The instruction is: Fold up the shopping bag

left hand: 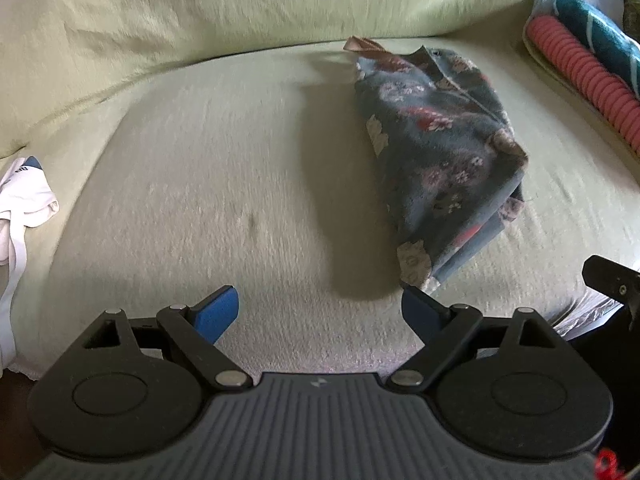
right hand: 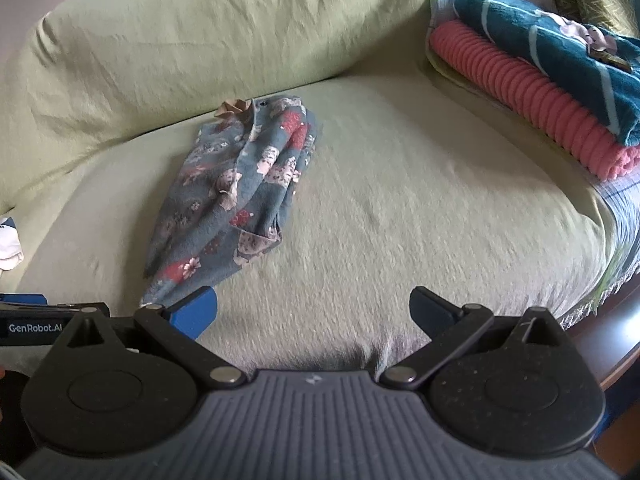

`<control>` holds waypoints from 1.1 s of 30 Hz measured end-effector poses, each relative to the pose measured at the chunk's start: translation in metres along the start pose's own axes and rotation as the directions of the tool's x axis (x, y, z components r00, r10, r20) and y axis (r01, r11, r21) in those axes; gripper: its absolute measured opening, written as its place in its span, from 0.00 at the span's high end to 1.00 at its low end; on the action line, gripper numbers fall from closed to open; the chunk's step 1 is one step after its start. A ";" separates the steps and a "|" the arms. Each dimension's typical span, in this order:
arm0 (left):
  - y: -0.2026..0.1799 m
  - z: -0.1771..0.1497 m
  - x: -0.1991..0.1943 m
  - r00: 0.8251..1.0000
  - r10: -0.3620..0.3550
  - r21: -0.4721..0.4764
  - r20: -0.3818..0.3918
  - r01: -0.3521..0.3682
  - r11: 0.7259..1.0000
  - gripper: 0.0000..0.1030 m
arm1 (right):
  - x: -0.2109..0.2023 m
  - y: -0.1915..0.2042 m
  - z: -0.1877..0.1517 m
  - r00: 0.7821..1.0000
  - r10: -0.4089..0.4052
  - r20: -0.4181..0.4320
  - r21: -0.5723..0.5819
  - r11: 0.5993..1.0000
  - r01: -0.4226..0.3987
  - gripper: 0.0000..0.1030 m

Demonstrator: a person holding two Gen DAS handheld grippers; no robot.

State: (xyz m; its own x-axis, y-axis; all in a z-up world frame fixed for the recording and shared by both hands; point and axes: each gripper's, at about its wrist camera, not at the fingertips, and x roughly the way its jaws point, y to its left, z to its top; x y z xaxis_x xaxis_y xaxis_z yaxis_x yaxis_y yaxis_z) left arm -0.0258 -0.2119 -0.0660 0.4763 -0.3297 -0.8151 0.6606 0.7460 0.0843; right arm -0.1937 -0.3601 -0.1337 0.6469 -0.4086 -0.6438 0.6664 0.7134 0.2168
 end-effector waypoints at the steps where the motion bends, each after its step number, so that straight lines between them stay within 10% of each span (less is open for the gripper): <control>1: 0.000 0.000 0.002 1.000 -0.002 0.002 -0.003 0.002 1.000 0.12 | 0.002 0.000 0.000 1.000 0.002 0.001 0.000 1.000 -0.002 0.07; 3: 0.000 0.000 0.005 1.000 -0.012 0.020 0.007 0.012 1.000 0.12 | 0.004 0.002 0.002 1.000 0.015 0.009 -0.018 1.000 -0.014 0.21; 5: 0.000 -0.003 0.005 0.998 -0.039 0.076 0.054 0.035 0.997 0.13 | 0.005 0.006 0.008 0.998 0.049 0.041 -0.057 0.997 -0.046 0.71; 12: -0.014 -0.033 -0.002 0.944 -0.118 0.479 0.307 -0.046 0.877 0.13 | 0.017 0.035 0.041 0.967 0.209 0.143 -0.200 0.963 -0.179 0.79; 17: -0.023 -0.064 0.005 0.902 -0.213 0.730 0.375 -0.146 0.668 0.20 | 0.045 0.056 0.051 0.959 0.257 0.117 -0.338 0.918 -0.205 0.90; 26: -0.034 -0.102 0.034 0.819 -0.361 0.895 0.445 -0.404 0.188 0.25 | 0.093 0.030 0.044 0.979 0.204 0.008 -0.354 0.916 -0.188 1.00; 30: -0.040 -0.099 0.045 0.787 -0.436 0.888 0.437 -0.455 0.069 0.26 | 0.096 0.028 0.045 0.973 0.230 -0.004 -0.336 0.917 -0.218 1.00; 33: -0.041 -0.091 0.058 0.797 -0.473 0.900 0.376 -0.435 -0.018 0.54 | 0.096 0.026 0.042 0.971 0.238 0.008 -0.345 0.912 -0.221 1.00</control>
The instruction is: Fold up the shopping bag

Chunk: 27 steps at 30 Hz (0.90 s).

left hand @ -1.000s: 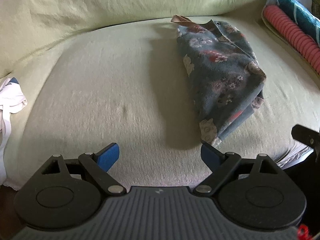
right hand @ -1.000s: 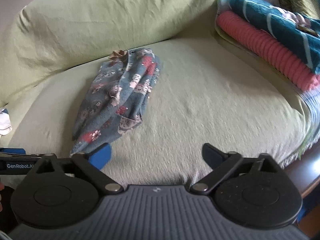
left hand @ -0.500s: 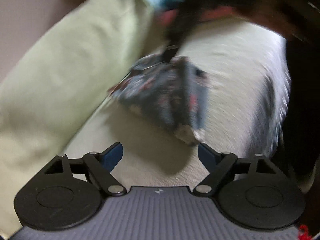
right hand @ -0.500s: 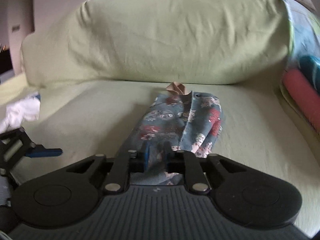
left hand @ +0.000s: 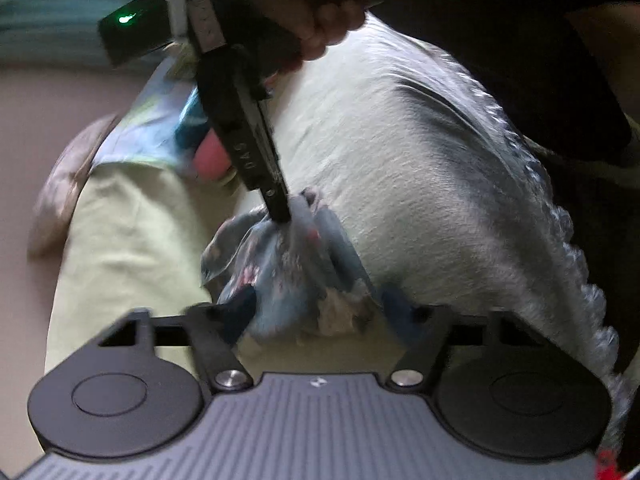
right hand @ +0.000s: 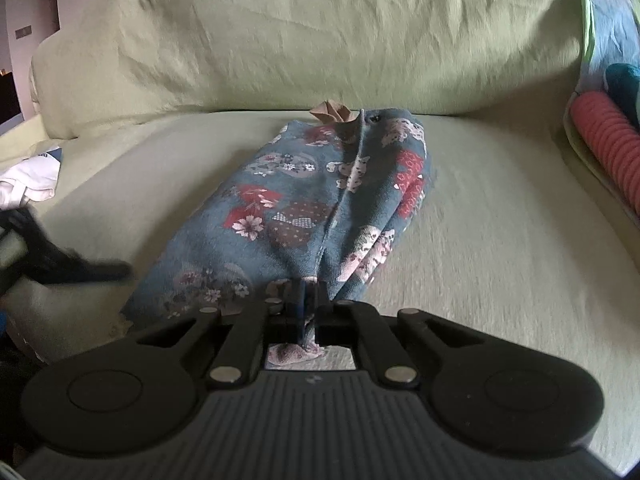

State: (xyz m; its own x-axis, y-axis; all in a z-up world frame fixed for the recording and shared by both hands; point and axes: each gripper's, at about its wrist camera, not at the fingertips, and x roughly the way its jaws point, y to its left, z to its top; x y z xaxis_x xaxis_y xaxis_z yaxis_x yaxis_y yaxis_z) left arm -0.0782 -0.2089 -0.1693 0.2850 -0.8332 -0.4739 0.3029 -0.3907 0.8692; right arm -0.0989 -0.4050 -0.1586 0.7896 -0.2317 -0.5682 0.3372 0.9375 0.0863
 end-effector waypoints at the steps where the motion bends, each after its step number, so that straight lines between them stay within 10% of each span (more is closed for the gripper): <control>1: 0.001 -0.001 0.001 0.999 -0.035 0.003 0.013 0.035 0.999 0.60 | 0.000 -0.001 -0.001 1.000 0.002 0.004 -0.001 1.000 -0.002 1.00; 8: 0.041 -0.005 0.005 0.974 -0.226 -0.233 0.020 0.225 0.946 0.66 | -0.014 0.015 0.003 0.998 -0.018 0.057 -0.207 0.978 0.030 0.90; 12: 0.049 -0.007 0.007 0.961 -0.275 -0.262 0.028 0.272 0.926 0.66 | -0.040 0.035 -0.005 0.990 0.106 0.092 -0.467 0.883 -0.051 0.62; 21: 0.058 -0.005 0.006 0.955 -0.296 -0.280 0.037 0.294 0.914 0.68 | -0.020 0.061 -0.056 0.991 0.135 0.020 -0.940 0.339 -0.028 0.58; 23: 0.070 -0.006 0.003 0.951 -0.305 -0.330 0.057 0.306 0.893 0.72 | -0.015 0.061 -0.059 0.989 0.139 0.041 -0.942 0.335 -0.008 0.65; 27: 0.097 -0.012 0.000 0.940 -0.324 -0.434 0.105 0.337 0.835 0.76 | -0.006 0.054 -0.041 0.988 0.157 0.000 -0.835 0.544 -0.086 0.79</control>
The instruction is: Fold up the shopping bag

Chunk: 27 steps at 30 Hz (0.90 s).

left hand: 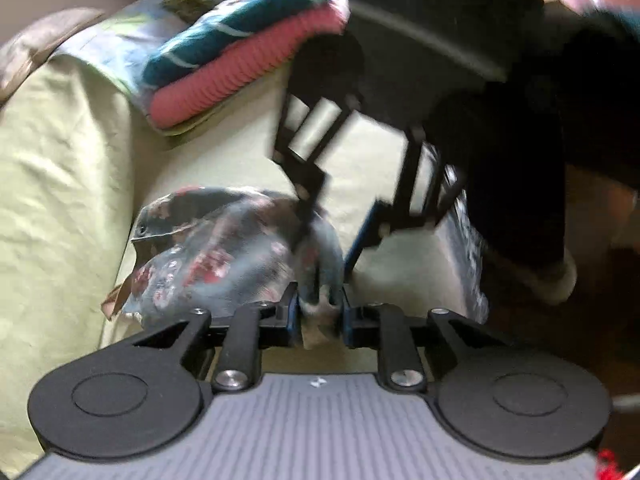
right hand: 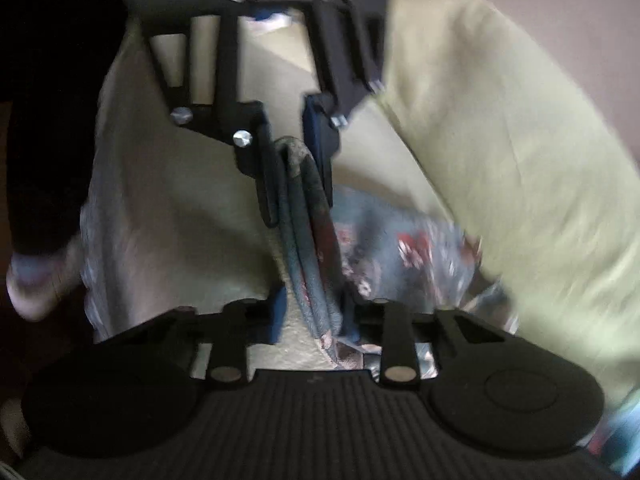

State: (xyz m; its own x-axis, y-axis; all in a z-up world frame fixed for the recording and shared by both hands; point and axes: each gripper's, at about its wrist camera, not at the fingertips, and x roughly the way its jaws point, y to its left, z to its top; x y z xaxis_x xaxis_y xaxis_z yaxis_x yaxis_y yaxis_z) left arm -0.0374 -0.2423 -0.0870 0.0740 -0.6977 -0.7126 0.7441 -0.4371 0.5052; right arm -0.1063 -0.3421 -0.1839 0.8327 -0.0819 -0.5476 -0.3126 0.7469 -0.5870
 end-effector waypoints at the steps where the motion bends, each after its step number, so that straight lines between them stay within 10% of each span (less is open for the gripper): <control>1: 0.004 0.000 -0.001 1.000 -0.008 -0.016 0.005 0.008 1.000 0.76 | 0.001 -0.013 0.002 0.999 0.036 -0.006 0.113 0.993 -0.035 0.80; 9: 0.035 -0.014 -0.002 0.994 -0.107 -0.264 0.039 0.113 0.958 0.77 | 0.012 -0.084 -0.008 0.949 0.310 0.055 0.535 0.793 -0.290 0.82; 16: 0.067 -0.019 0.007 0.984 -0.166 -0.511 0.060 0.173 0.842 0.80 | 0.035 -0.126 -0.037 0.843 0.514 0.160 0.798 0.435 -0.416 0.86; 20: 0.094 -0.035 0.015 0.968 -0.228 -0.738 0.108 0.232 0.634 0.80 | 0.053 -0.144 -0.048 0.785 0.593 0.182 0.883 0.252 -0.395 0.88; 24: 0.117 -0.072 0.029 0.937 -0.279 -0.895 0.208 0.298 0.331 0.79 | 0.073 -0.158 -0.056 0.738 0.649 0.188 0.938 0.104 -0.331 0.89; 27: 0.123 -0.092 0.039 0.928 -0.277 -0.932 0.250 0.308 0.190 0.75 | 0.081 -0.163 -0.060 0.719 0.668 0.193 0.964 0.009 -0.267 0.90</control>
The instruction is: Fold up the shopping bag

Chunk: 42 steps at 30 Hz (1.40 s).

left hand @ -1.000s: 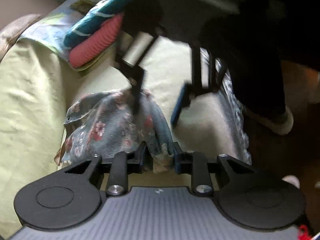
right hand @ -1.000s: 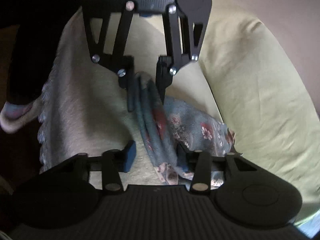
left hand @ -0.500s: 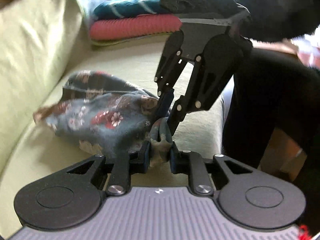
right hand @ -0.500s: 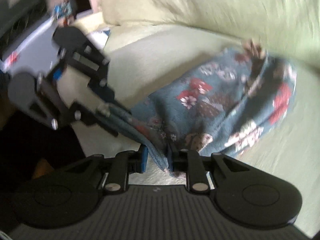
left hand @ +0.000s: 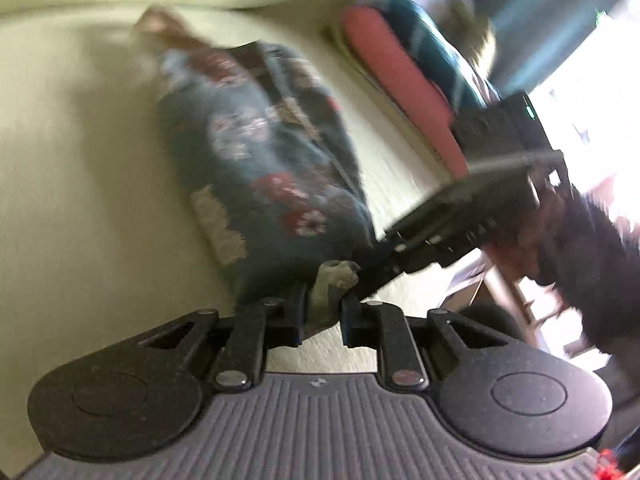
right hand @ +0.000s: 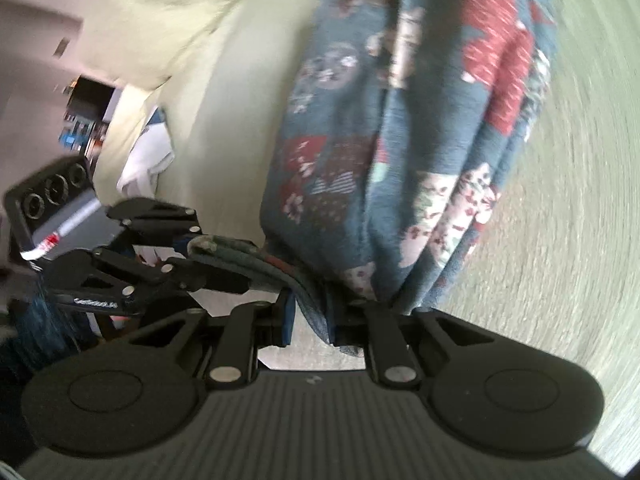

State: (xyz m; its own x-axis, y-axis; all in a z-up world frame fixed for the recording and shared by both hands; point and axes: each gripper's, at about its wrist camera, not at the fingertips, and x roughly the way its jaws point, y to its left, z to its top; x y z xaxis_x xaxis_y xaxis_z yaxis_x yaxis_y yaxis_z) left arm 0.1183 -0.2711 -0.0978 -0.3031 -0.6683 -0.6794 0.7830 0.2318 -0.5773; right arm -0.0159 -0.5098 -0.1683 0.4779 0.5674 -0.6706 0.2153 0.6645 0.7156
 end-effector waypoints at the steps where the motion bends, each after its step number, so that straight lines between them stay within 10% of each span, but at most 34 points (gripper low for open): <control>1: 0.004 0.000 0.001 1.000 0.002 -0.019 0.006 -0.002 1.000 0.74 | 0.001 -0.003 0.001 1.000 0.006 -0.002 0.042 0.999 -0.006 0.90; 3: 0.005 -0.001 0.004 0.999 0.035 -0.012 0.015 -0.035 0.999 0.61 | 0.003 -0.008 0.001 1.000 0.012 0.000 0.086 0.996 -0.012 0.91; 7: -0.028 -0.013 0.005 0.985 0.164 0.170 0.061 -0.172 0.970 0.64 | 0.004 -0.013 -0.007 1.000 0.020 0.011 0.122 0.992 -0.021 0.92; 10: -0.092 -0.042 0.006 0.925 0.331 0.518 0.187 -0.379 0.767 0.82 | 0.007 -0.011 -0.001 1.000 -0.004 0.002 0.117 0.993 0.004 0.94; 13: -0.140 -0.076 0.013 0.864 0.382 0.779 0.329 -0.477 0.408 0.87 | 0.008 -0.006 0.001 0.999 -0.031 -0.017 0.102 0.994 0.032 0.94; 15: -0.144 -0.081 0.024 0.864 0.391 0.834 0.318 -0.451 0.318 0.96 | 0.008 -0.003 0.002 0.999 -0.044 -0.028 0.092 0.995 0.046 0.94; 18: -0.134 -0.076 0.040 0.855 0.418 0.853 0.308 -0.443 0.277 0.98 | 0.008 0.002 0.000 0.998 -0.062 -0.028 0.076 0.995 0.064 0.95; 24: -0.115 -0.057 0.050 0.850 0.465 0.815 0.247 -0.442 0.375 0.99 | 0.006 0.015 -0.002 0.995 -0.101 -0.013 0.015 0.995 0.102 0.96; 30: -0.098 -0.039 0.057 0.855 0.485 0.706 0.186 -0.459 0.539 1.00 | 0.000 0.033 -0.029 0.974 -0.159 0.160 -0.116 0.977 0.178 0.95; 39: -0.089 -0.031 0.057 0.874 0.457 0.633 0.168 -0.451 0.629 1.00 | -0.026 0.093 -0.080 0.752 -0.265 0.603 -0.252 0.831 0.496 0.88; 42: -0.091 -0.031 0.057 0.867 0.466 0.630 0.175 -0.462 0.624 1.00 | -0.009 0.104 -0.069 0.732 -0.257 0.632 -0.374 0.726 0.577 0.89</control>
State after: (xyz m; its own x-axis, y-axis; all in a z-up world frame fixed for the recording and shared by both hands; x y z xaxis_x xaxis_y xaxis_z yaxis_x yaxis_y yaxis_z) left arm 0.0129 -0.3084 -0.0985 0.1972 -0.5951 -0.7791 0.9709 0.0085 0.2392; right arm -0.0566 -0.4115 -0.1015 0.8321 -0.0628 -0.5510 0.1141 0.9917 0.0592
